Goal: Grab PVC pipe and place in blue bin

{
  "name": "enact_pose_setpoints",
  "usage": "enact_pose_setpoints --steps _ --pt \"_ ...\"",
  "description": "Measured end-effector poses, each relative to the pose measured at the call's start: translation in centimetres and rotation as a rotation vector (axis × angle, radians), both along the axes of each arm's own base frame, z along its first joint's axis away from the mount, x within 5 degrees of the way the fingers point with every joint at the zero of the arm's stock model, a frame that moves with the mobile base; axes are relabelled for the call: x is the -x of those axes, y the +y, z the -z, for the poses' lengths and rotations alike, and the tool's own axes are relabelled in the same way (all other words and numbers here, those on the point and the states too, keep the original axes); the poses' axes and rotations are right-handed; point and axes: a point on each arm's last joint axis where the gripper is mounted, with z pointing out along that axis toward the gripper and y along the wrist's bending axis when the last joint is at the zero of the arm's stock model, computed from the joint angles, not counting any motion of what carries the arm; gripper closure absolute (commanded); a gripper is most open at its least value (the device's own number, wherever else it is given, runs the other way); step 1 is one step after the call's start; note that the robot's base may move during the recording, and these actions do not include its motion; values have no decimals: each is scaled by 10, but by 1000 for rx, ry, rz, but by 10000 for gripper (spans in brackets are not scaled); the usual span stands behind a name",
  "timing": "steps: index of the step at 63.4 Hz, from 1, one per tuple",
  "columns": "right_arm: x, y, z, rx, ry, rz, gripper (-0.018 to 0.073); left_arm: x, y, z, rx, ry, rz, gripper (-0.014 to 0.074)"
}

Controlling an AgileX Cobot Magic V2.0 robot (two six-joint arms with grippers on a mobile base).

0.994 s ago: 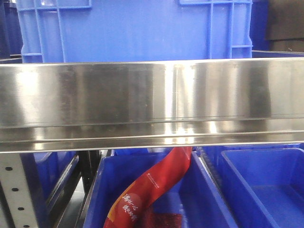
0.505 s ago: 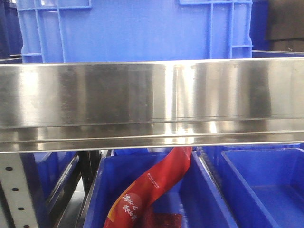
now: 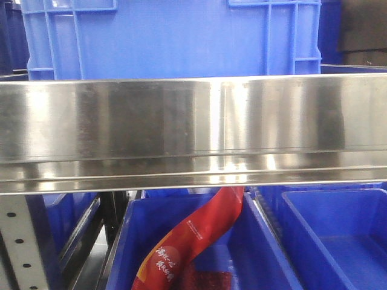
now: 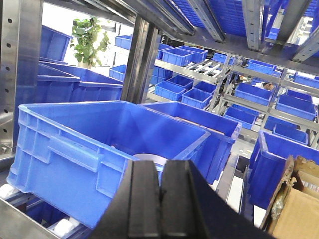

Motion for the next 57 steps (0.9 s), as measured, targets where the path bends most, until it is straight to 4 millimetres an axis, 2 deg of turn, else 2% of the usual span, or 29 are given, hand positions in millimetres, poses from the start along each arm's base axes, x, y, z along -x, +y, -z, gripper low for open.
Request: enact_pose_setpoints --steps 25,46,57 --pt "0 0 0 0 0 0 721 8 2 12 22 105 39 707" --pt "0 0 0 0 0 0 721 18 9 54 8 141 2 707" --pt "0 0 0 0 0 0 721 23 15 69 33 149 -50 707"
